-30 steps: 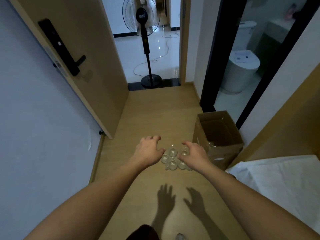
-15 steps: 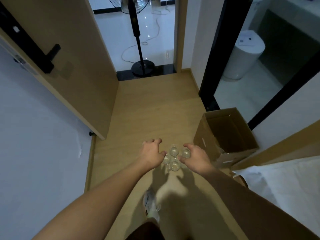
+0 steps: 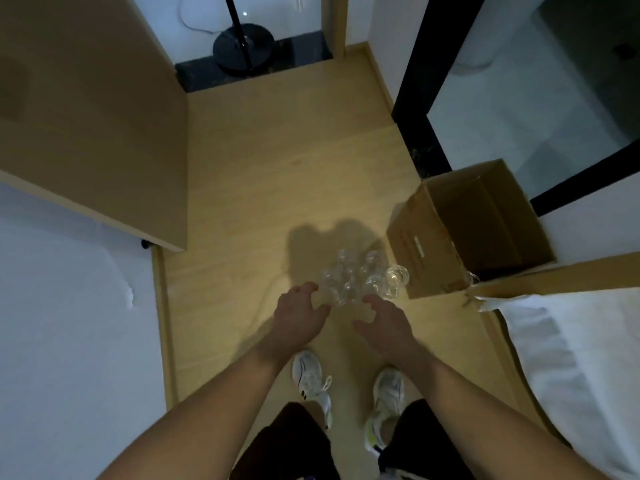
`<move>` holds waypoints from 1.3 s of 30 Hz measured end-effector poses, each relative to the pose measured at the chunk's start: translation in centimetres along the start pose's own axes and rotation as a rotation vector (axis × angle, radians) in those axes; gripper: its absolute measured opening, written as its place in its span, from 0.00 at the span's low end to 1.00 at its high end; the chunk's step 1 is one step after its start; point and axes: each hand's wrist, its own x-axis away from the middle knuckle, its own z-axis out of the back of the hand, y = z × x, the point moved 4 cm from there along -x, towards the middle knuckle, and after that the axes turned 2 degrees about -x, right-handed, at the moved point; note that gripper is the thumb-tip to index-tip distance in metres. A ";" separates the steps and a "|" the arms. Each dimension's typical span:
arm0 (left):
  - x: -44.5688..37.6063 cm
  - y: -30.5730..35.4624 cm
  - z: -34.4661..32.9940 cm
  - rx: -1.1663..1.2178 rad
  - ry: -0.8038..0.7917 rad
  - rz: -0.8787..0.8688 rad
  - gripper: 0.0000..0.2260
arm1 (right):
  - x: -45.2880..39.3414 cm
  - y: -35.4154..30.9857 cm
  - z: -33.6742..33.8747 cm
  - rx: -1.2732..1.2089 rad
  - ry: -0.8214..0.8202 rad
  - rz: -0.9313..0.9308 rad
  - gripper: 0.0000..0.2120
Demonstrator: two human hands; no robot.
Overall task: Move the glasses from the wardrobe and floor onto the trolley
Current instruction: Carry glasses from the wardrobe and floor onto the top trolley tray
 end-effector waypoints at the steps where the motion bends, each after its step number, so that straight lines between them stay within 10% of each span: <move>1: -1.1 -0.4 -0.7 0.041 -0.002 0.031 0.24 | -1.3 0.7 -0.5 0.006 -0.018 -0.012 0.28; 17: -26.1 -12.4 -25.4 0.317 -0.052 0.321 0.18 | -28.1 21.7 -19.5 -0.315 -0.055 -0.242 0.06; 24: -33.3 -17.2 -35.3 0.527 -0.059 0.434 0.14 | -35.1 25.3 -30.6 -0.961 -0.302 -0.592 0.04; 39: -38.3 -16.1 -39.4 1.070 -0.121 0.506 0.08 | -39.2 27.4 -34.2 -1.654 -0.323 -0.597 0.10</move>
